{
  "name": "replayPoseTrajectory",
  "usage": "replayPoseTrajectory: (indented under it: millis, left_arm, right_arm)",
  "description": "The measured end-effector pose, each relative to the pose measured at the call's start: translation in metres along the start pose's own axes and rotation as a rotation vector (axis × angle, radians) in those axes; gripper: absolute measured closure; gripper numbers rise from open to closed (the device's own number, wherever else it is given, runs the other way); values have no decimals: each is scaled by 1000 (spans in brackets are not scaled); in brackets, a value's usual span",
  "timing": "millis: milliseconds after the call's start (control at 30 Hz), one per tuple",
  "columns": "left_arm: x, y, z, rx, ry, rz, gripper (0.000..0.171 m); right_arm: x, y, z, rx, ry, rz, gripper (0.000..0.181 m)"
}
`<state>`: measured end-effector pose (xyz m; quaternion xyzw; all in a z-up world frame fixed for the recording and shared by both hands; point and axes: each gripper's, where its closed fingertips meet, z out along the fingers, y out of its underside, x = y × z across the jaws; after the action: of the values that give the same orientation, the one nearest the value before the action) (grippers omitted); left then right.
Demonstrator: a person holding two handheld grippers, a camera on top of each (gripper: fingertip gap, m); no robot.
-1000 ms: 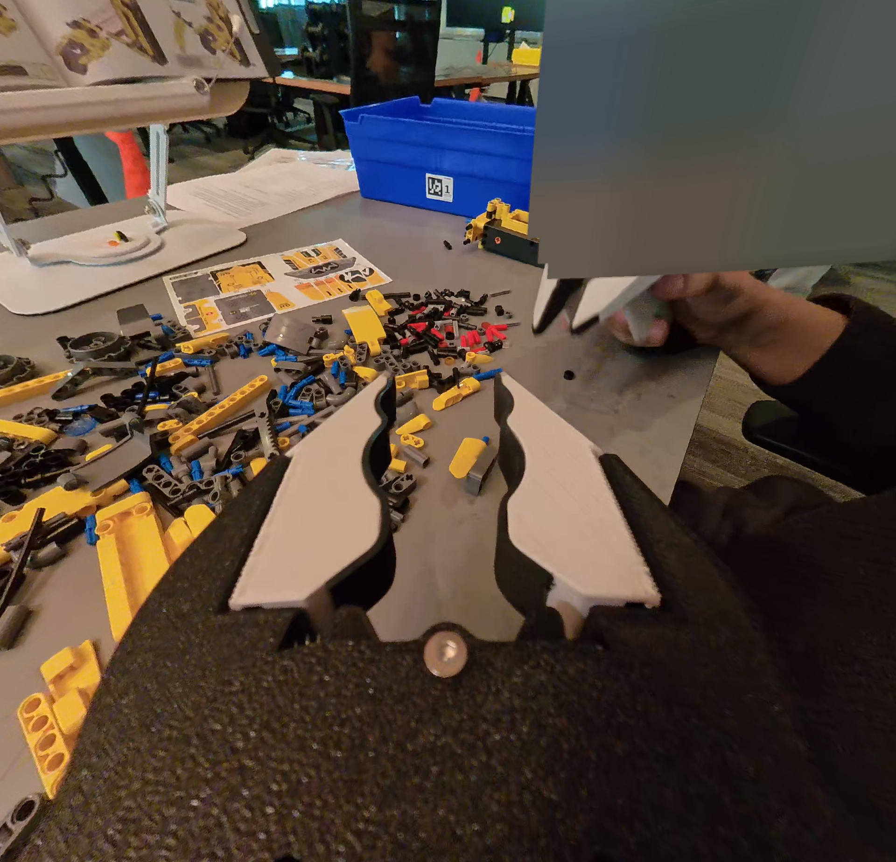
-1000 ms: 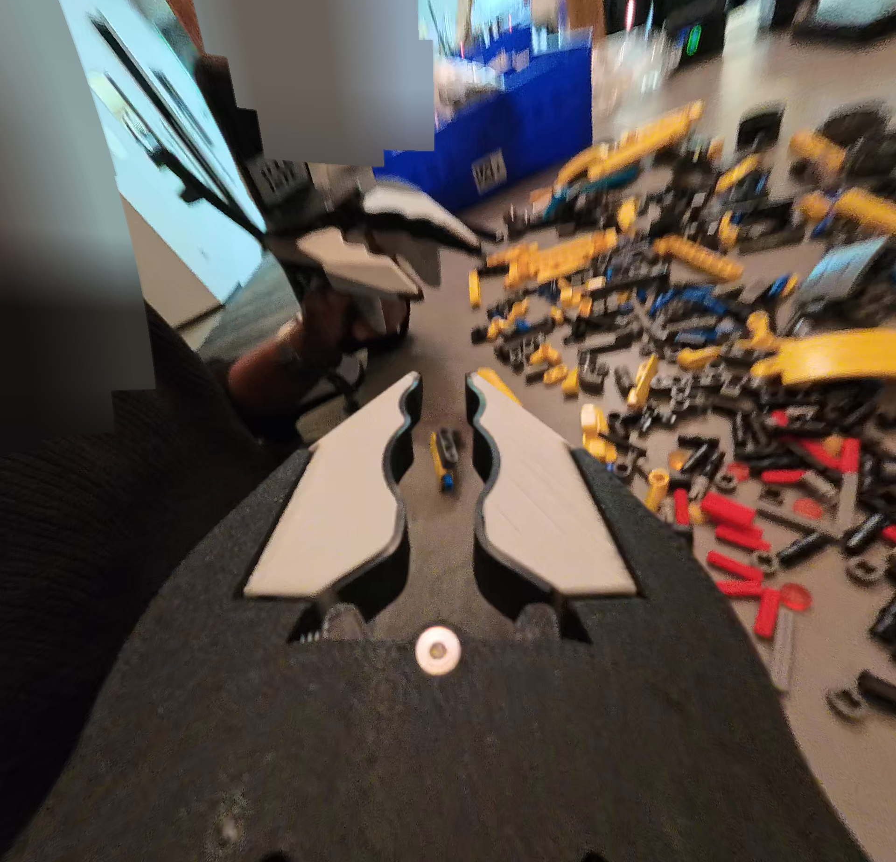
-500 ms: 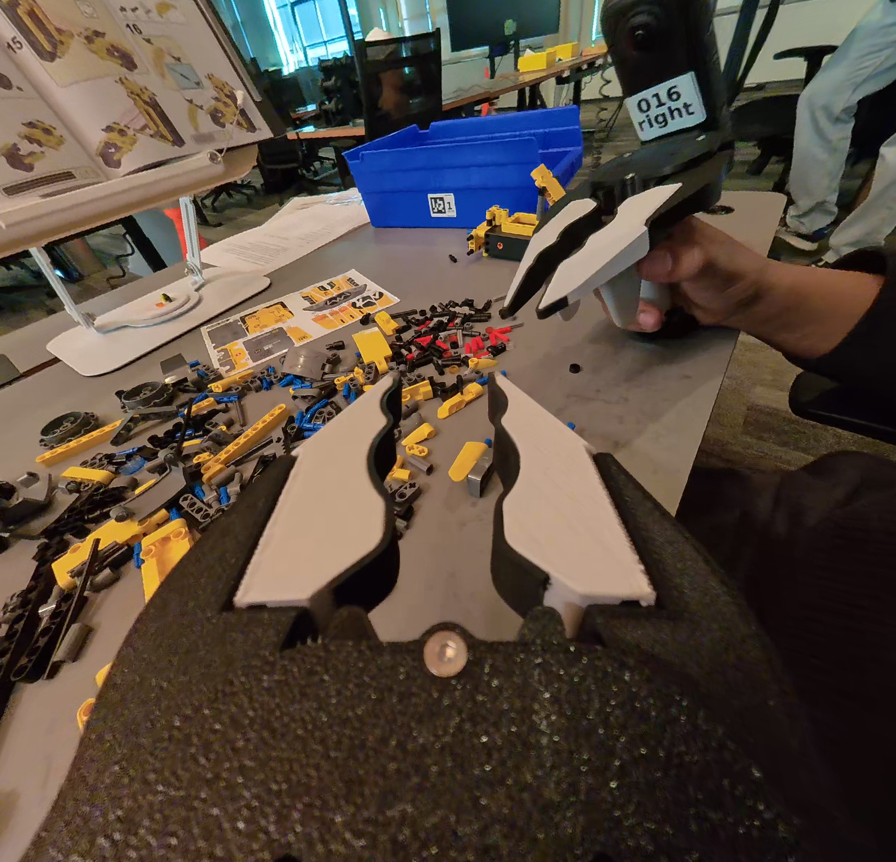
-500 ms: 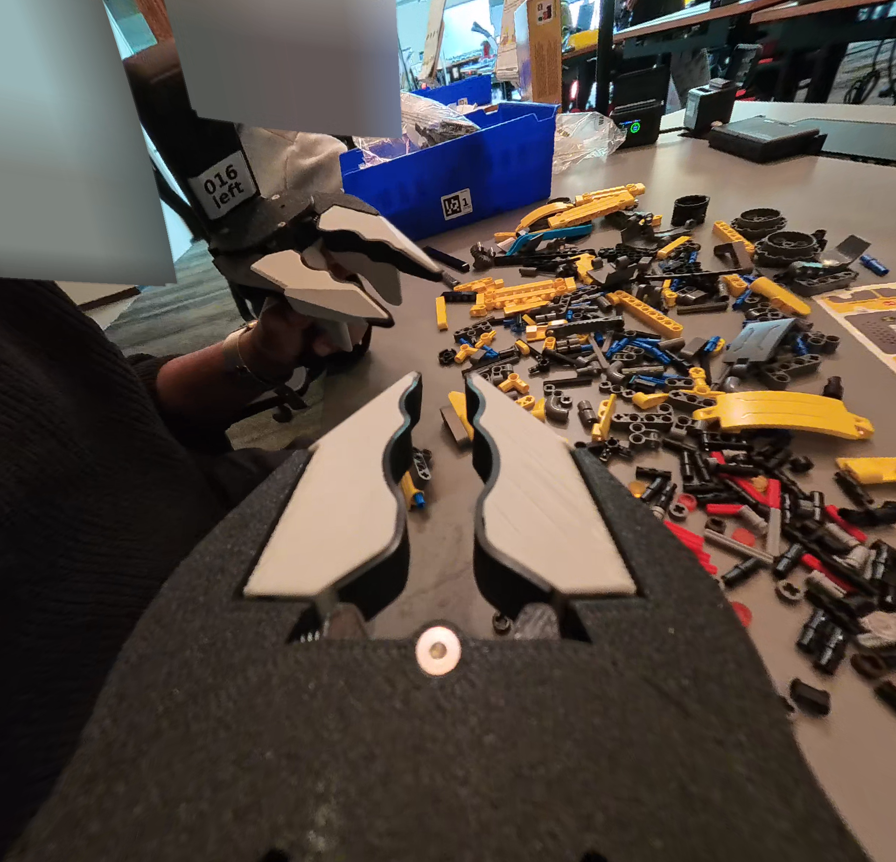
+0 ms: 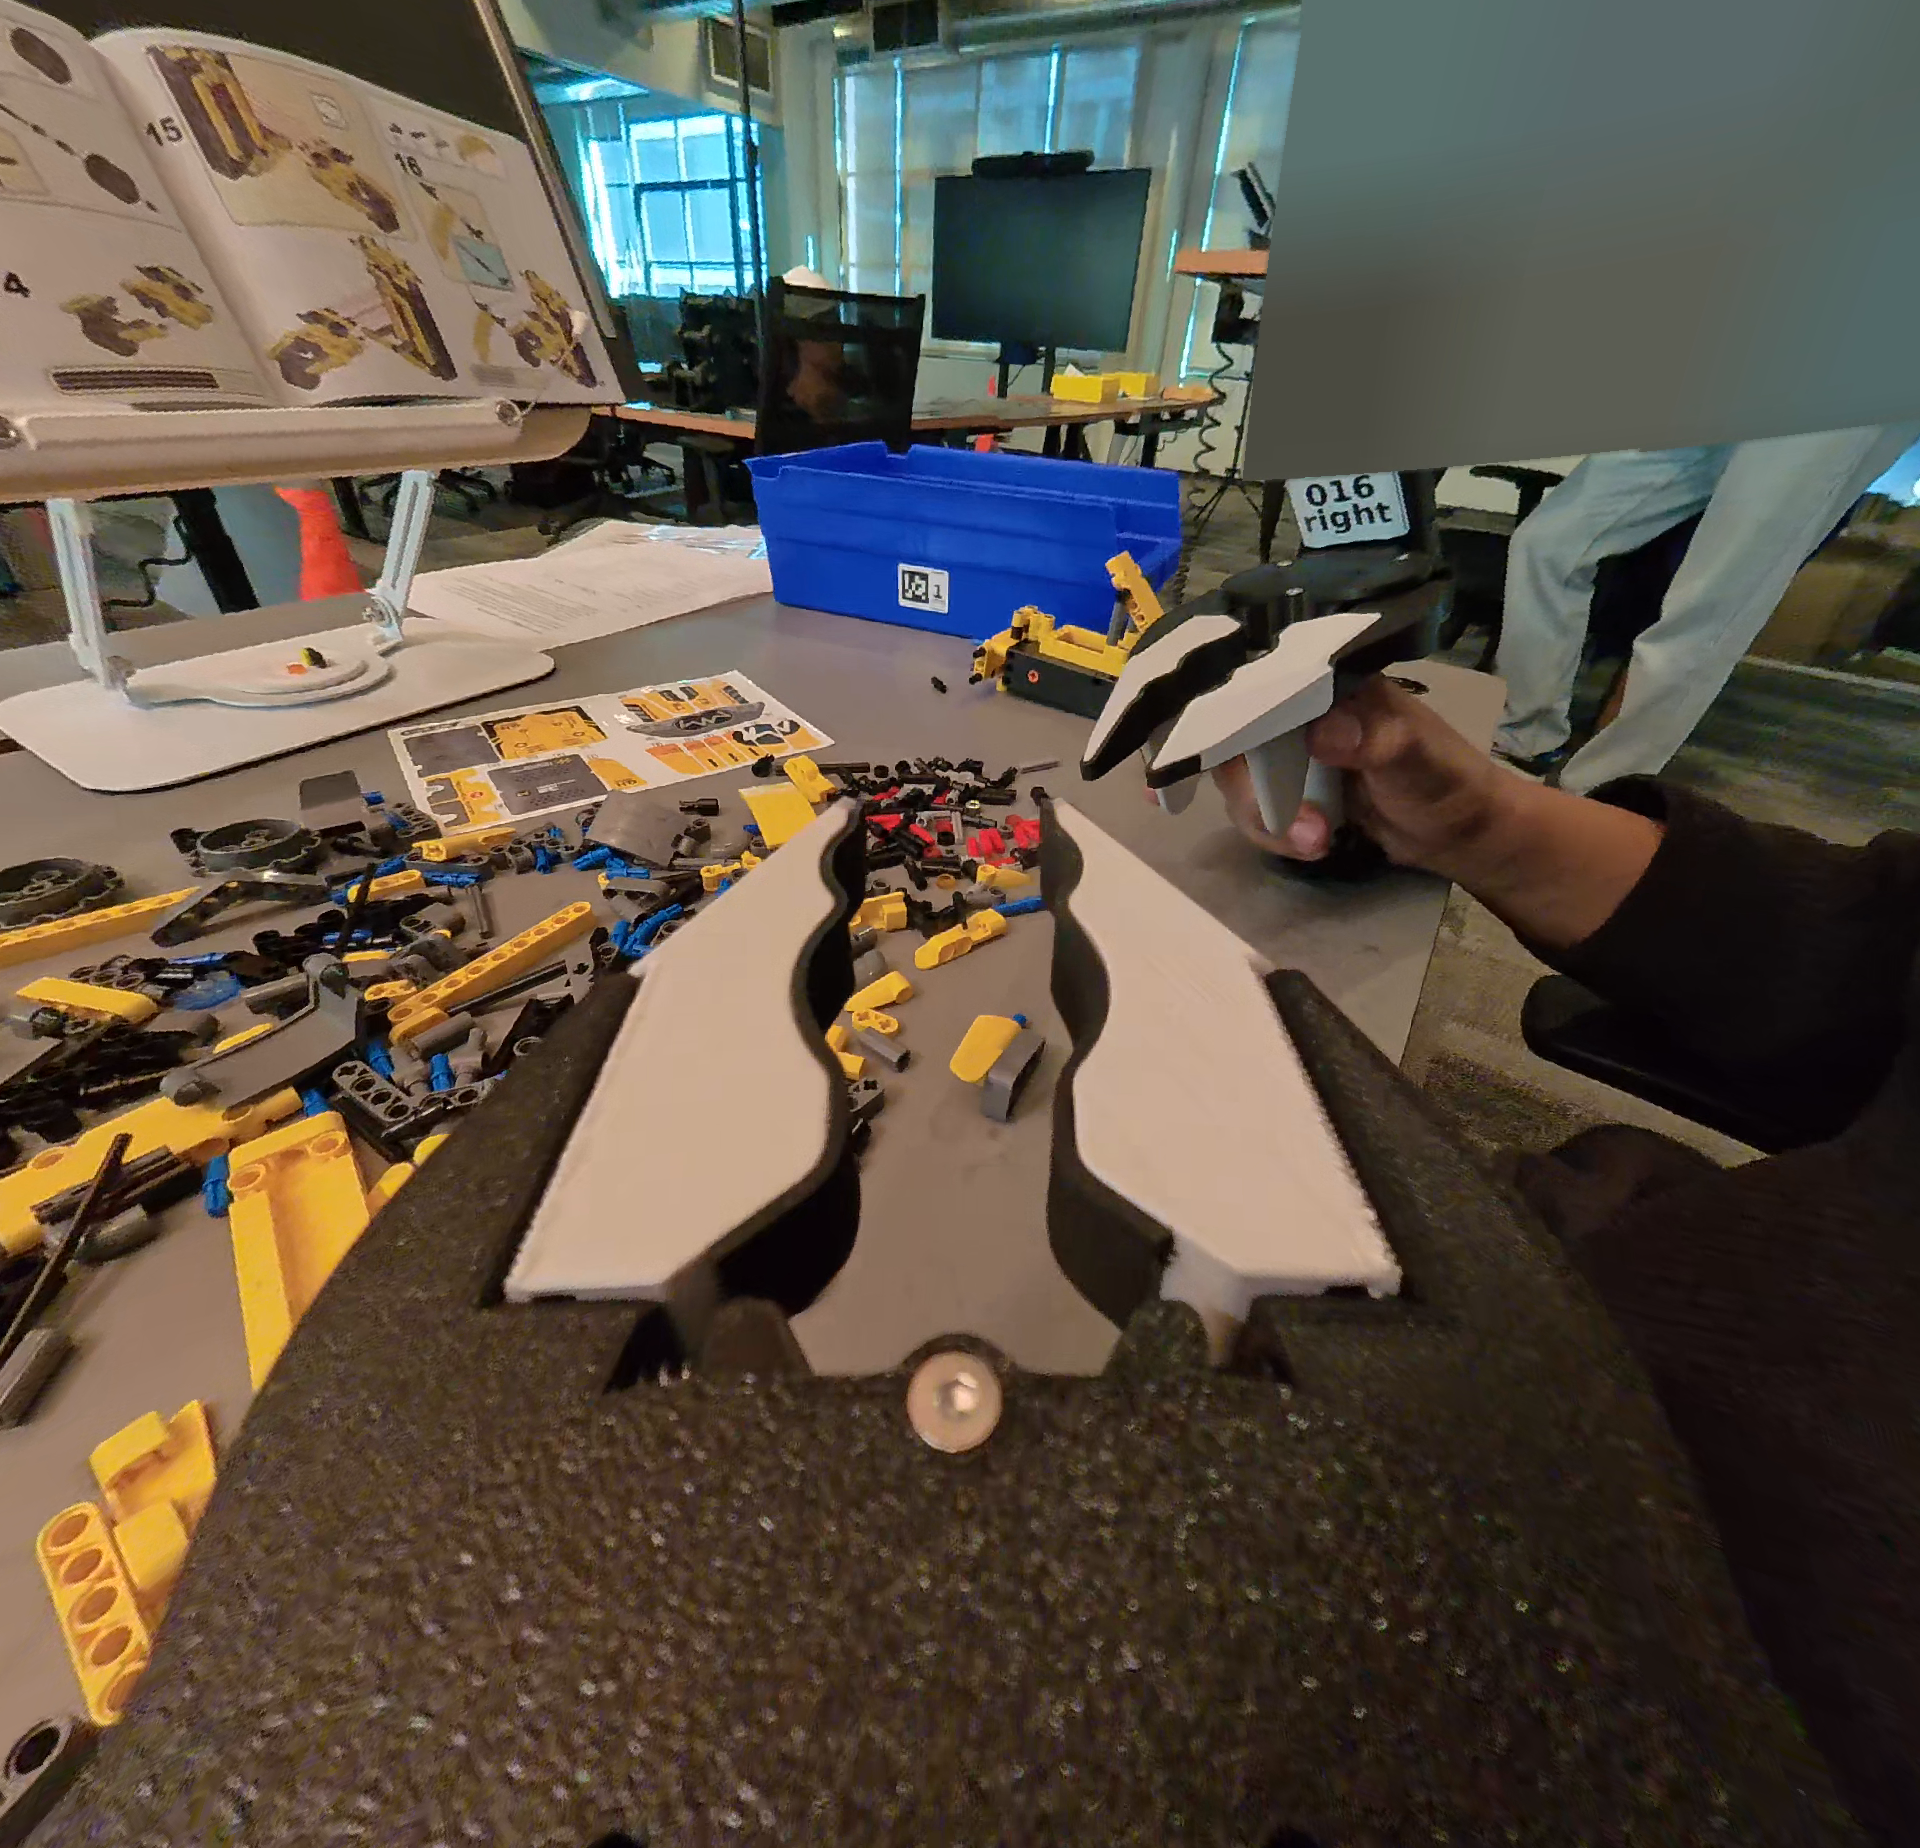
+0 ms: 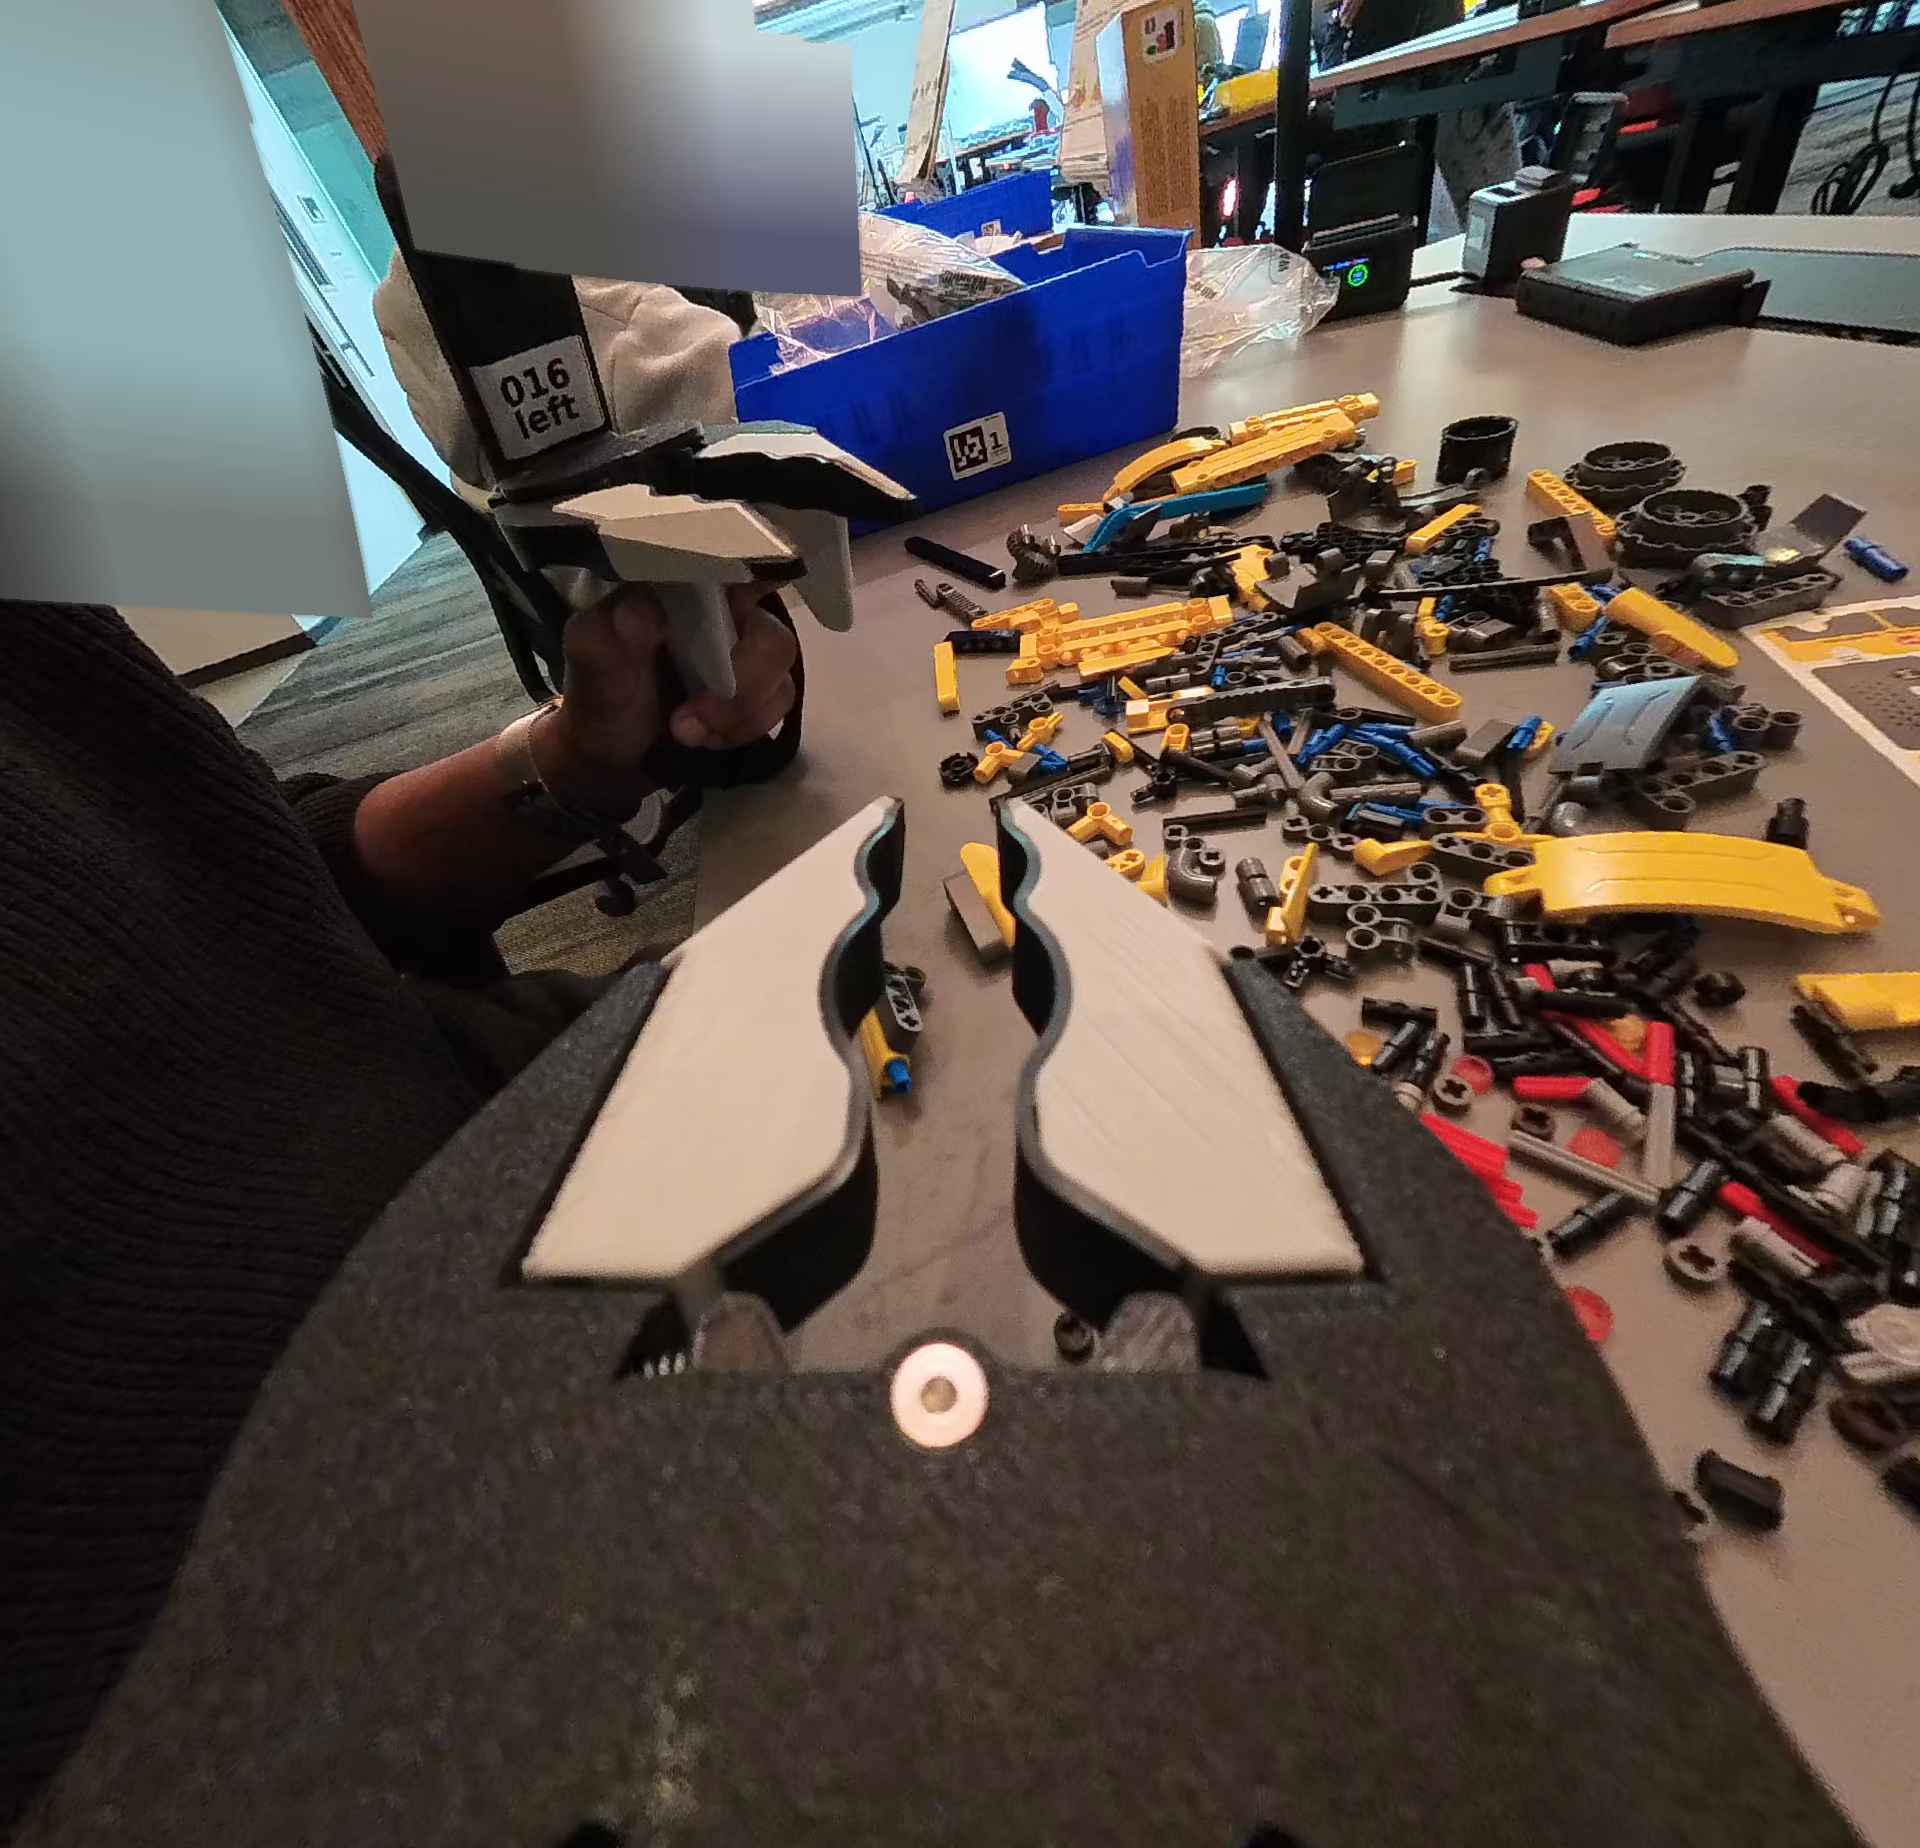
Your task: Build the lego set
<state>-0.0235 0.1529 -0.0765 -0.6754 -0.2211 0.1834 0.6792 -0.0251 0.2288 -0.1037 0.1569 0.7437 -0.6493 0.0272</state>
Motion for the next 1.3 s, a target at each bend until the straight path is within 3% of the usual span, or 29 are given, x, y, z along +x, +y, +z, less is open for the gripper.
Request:
replayPoseTrajectory:
  millis: [1300]
  left_arm:
    - [-5,-6,-5,58,25,-71,139]
  right_arm:
    - [2,0,0,1,-9,30,165]
